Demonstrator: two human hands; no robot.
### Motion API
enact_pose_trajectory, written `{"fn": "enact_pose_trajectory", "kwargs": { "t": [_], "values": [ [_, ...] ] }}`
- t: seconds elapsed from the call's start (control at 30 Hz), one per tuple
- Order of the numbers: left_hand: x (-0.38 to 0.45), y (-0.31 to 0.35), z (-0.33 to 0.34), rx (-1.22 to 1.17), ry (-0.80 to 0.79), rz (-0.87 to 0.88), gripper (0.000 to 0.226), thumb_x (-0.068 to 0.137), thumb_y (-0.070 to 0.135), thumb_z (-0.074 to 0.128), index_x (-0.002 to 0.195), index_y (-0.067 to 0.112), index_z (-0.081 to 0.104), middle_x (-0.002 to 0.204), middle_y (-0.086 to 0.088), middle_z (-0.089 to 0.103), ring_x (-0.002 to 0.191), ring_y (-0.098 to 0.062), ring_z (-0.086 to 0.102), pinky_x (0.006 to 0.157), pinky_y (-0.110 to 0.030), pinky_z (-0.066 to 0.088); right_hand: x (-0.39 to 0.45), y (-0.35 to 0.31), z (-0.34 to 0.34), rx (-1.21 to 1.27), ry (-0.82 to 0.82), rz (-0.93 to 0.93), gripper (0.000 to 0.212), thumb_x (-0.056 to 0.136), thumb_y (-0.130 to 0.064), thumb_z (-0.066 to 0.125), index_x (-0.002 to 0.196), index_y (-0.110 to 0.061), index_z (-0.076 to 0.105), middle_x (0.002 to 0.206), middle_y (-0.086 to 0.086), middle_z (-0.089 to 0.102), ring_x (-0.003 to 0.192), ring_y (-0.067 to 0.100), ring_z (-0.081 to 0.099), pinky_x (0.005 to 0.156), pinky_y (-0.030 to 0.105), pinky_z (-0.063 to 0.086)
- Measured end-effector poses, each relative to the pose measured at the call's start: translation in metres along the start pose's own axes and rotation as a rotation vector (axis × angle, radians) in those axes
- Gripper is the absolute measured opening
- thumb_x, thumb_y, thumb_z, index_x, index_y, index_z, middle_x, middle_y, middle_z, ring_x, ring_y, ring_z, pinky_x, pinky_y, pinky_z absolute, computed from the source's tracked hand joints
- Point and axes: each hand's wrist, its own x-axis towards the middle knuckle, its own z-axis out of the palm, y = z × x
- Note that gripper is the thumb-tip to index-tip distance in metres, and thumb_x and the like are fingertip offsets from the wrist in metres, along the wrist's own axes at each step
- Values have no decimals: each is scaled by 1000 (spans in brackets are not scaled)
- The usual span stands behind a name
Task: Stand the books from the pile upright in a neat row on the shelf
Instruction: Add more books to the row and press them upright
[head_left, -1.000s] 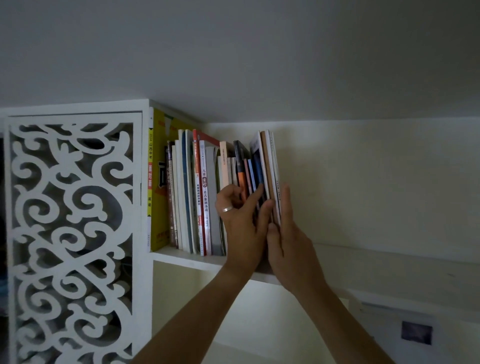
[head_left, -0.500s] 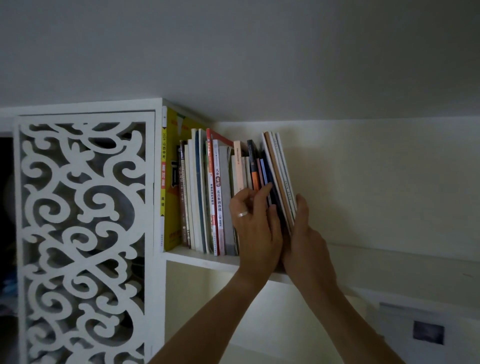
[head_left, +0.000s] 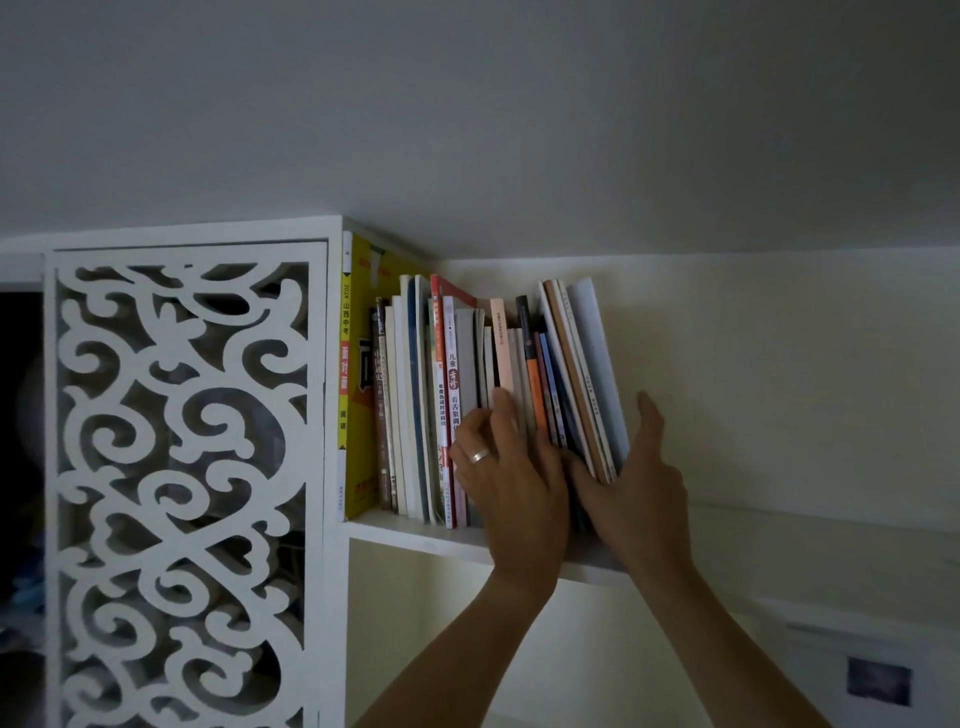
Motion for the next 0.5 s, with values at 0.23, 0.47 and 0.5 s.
{"fn": "enact_pose_trajectory", "kwargs": {
  "t": [0.23,0.47,0.5],
  "values": [
    [-6,6,-3,-132,-78,193,37,109,40,43,136,19,56,137,-2,42,125,-13,42,103,-35,48,-9,1,6,-51,-24,-43,45,96,-55,52,124,-22,65,103,-2,75,75,5,63,66,7,40],
    [5,31,-17,-179,-263,153,41,104,47,38,120,17,62,110,0,64,101,-9,59,92,-17,47,-16,6,10,-83,26,-195,36,92,-35,70,119,-11,69,93,2,76,69,9,65,71,21,54],
    [11,42,-19,-142,-308,102,43,101,54,39,116,18,60,103,2,64,93,-9,60,85,-17,48,-18,10,12,-82,44,-225,34,88,-25,78,115,-6,71,89,5,76,68,15,69,69,27,57]
  ]
}}
